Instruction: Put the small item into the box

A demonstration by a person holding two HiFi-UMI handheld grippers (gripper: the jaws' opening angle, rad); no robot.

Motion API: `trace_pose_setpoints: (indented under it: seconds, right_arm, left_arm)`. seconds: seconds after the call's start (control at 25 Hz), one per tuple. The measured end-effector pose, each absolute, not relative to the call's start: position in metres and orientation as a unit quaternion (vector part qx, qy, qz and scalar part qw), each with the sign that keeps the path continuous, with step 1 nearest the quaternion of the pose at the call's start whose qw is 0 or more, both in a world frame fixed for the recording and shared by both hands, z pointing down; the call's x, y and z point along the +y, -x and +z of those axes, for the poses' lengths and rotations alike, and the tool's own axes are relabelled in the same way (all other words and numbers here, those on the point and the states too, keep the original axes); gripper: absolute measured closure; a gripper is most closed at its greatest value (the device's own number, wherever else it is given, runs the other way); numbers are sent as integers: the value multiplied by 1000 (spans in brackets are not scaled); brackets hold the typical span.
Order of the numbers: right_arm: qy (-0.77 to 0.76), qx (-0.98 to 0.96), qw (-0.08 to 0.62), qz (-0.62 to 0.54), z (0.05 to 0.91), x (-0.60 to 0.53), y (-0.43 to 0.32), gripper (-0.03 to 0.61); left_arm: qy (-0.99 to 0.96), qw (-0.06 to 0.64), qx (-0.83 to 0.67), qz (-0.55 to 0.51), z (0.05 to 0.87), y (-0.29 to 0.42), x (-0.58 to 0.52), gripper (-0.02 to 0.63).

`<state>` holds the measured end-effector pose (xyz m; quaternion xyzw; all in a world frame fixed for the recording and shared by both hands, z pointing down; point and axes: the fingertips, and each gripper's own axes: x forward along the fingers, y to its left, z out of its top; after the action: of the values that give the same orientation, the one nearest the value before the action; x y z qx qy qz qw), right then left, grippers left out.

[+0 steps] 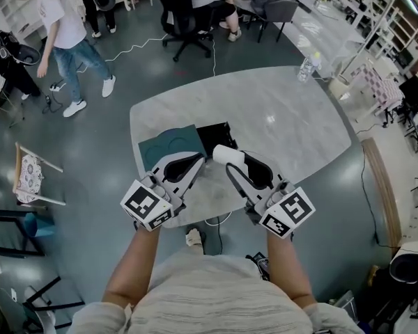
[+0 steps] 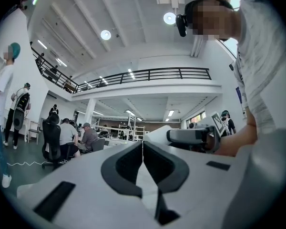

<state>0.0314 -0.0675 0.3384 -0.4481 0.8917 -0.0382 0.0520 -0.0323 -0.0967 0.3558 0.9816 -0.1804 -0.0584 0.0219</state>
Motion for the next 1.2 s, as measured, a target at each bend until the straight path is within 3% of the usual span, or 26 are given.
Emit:
trace_pose_setpoints:
  seconds: [0.64, 1.2]
  right_arm:
    - [423, 904, -10, -59, 365, -173, -55, 411]
    - [333, 937, -68, -77, 406, -256, -60, 411]
  left_arm:
    - [-970, 51, -229, -69, 375, 29, -194, 592]
    - [-946, 23, -313, -80, 381, 12, -259, 592]
